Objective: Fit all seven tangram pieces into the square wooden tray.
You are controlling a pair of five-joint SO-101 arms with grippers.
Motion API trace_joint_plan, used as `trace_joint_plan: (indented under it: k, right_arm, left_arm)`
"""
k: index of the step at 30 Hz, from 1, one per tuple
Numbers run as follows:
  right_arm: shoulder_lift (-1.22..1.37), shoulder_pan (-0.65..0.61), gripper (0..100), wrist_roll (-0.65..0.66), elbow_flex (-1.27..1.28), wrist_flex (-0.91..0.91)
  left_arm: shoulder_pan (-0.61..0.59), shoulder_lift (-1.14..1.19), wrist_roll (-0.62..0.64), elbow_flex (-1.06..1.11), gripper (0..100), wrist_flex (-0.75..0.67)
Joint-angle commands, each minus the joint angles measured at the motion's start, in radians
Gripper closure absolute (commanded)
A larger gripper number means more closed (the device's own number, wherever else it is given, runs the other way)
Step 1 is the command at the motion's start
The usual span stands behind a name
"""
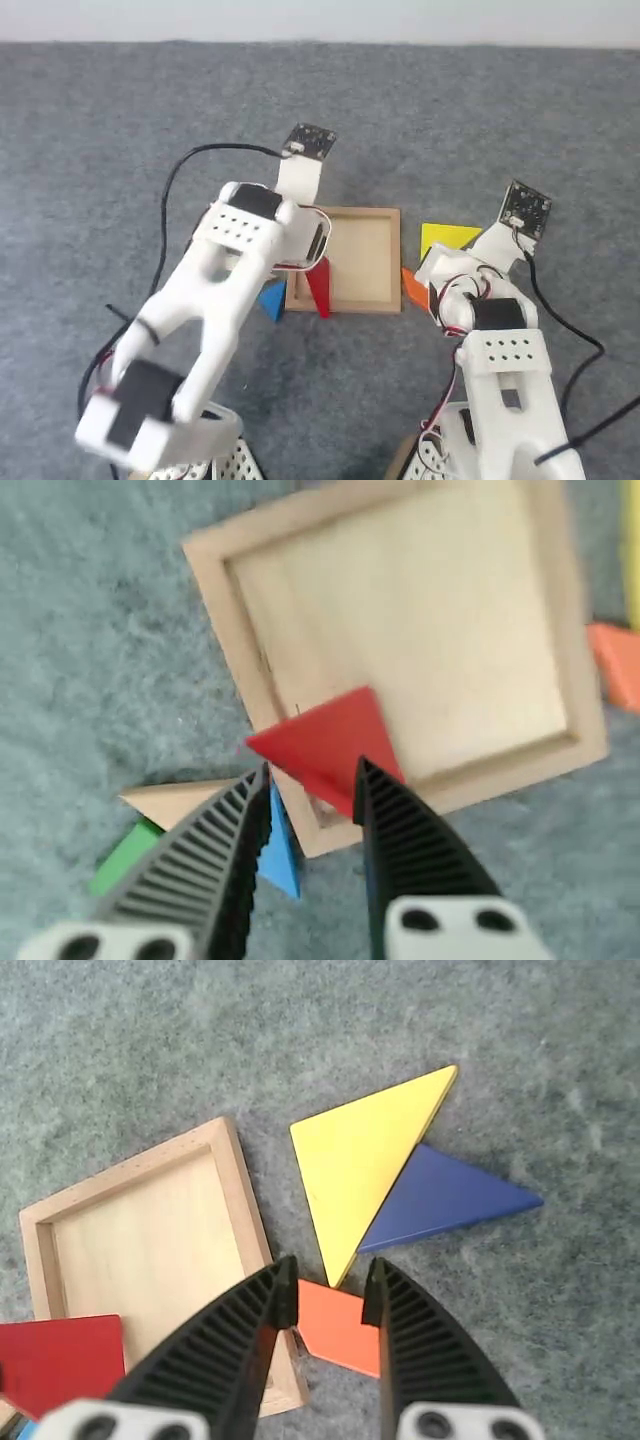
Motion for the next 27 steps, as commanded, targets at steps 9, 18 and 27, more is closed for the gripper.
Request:
trace_joint_plan:
  k: [9,18,27]
  right_arm:
    - [-0.033,-0.001,87.2,0.011,-0.005,-0.022]
    - [-0.030,0.001,87.2,0.011,-0.005,-0.022]
    - [-0.031,0.004,87.4,0.011,-0.005,-0.022]
  left_arm:
    - [-0.147,-0.672,-0.055,0.466,85,-0.255]
    - [-0.180,-0.562,-0.057,0.509,89,-0.236]
    - [-0.100,-0.109,0.008,0.384,99,-0.377]
